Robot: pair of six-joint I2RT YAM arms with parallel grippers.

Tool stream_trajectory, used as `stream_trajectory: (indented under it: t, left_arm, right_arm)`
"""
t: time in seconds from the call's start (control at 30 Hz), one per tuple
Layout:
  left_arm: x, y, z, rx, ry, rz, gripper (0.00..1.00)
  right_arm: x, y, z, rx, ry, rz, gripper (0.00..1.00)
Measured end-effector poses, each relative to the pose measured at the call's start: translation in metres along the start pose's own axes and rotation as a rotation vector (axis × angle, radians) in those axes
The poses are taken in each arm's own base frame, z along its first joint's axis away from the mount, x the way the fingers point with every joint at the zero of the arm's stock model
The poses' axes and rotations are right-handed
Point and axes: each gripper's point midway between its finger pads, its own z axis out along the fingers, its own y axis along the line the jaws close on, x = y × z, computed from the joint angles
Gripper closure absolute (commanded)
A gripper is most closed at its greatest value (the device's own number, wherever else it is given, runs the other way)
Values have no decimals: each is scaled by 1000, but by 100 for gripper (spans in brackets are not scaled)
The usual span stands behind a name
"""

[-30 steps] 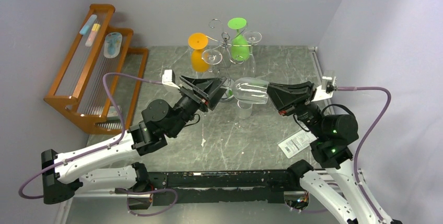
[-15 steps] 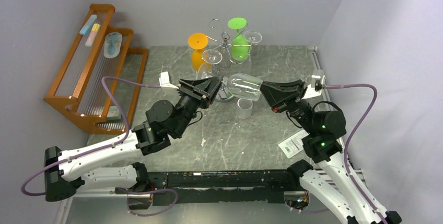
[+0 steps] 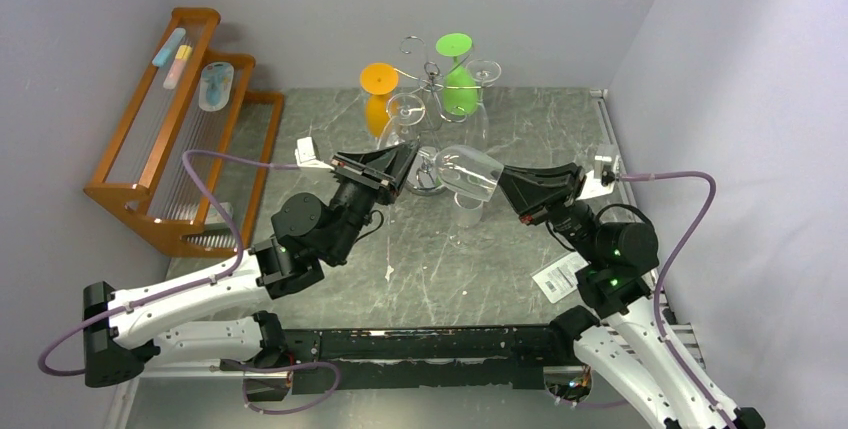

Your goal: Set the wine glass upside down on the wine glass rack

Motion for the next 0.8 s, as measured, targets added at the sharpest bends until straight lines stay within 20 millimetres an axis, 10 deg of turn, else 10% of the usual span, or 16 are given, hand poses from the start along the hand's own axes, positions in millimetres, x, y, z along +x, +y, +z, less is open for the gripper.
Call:
stream_trajectory:
  t: [0.4,0.57,0.8]
  left_arm:
    - [-2,-4,11,44,-63,25,95]
    - [-3,-8,12,81,-77,74,95]
    - [-13,-16,5,139,-100,280,95]
  right_arm:
    - [4,1,-3,-10,-6,31,98]
    - [7,2,-5,-5,11,52,51]
    - [7,9,-16,24,92,51,29]
